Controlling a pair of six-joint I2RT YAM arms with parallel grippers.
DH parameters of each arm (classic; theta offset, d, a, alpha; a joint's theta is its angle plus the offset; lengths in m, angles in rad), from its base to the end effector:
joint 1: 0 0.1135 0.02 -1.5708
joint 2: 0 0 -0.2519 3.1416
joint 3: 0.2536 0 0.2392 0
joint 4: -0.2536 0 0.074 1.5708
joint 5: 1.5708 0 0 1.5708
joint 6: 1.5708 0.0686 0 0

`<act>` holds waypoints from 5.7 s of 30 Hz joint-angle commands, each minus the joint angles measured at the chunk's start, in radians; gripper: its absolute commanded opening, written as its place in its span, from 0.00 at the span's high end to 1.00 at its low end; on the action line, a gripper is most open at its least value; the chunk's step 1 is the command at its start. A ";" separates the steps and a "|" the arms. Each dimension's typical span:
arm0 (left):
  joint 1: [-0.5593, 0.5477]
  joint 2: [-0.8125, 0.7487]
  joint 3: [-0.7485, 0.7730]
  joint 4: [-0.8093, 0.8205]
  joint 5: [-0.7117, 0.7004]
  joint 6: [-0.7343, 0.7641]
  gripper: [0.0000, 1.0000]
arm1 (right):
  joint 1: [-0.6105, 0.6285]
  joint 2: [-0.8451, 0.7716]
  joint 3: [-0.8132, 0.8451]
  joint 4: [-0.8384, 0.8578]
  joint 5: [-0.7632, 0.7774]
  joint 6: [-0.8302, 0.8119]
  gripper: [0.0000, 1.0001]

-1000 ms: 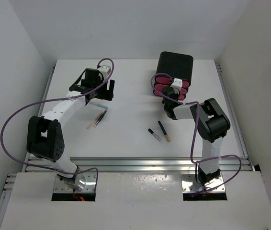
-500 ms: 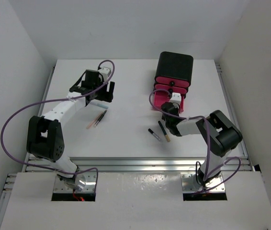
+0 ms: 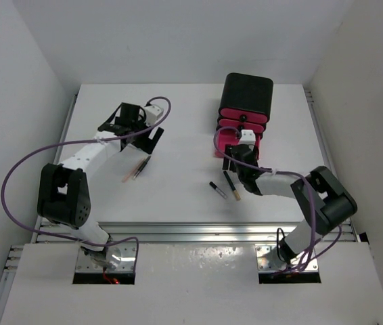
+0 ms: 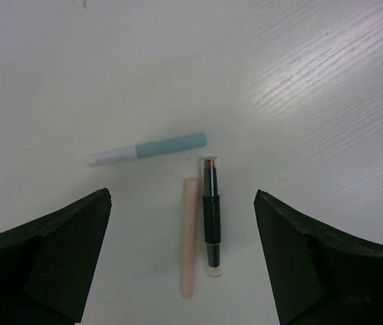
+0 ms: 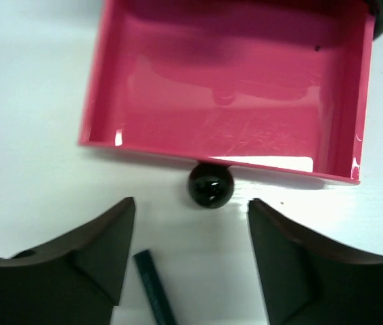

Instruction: Organize the makeup

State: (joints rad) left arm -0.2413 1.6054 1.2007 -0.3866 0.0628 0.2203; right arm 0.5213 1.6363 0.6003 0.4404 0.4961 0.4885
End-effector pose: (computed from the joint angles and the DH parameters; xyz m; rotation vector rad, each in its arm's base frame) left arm 0.3537 -0.0915 0.2279 0.5699 2.2919 -0.0844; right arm 0.2914 0.1297 0.1209 0.2439 2.0733 0.0721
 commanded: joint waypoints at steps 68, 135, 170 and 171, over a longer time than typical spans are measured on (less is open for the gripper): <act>-0.021 0.444 0.625 -0.344 0.140 0.605 1.00 | -0.024 -0.627 -0.123 -0.427 -0.241 -0.234 0.15; -0.173 0.010 0.240 -0.192 0.020 0.263 0.46 | -0.107 -0.035 0.130 -0.571 -0.608 -0.375 0.58; 0.050 -0.048 0.021 -0.192 0.121 0.324 0.46 | -0.142 0.152 0.743 -0.901 -0.476 -1.363 1.00; 0.059 -0.061 0.020 -0.192 0.121 0.324 0.46 | -0.144 0.164 0.754 -0.879 -0.469 -1.370 1.00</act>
State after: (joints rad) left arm -0.2108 1.6070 1.2327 -0.5900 0.1631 0.5438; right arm 0.3859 1.7393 1.3125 -0.4198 -0.0132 -0.7444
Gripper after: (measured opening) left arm 0.545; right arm 0.059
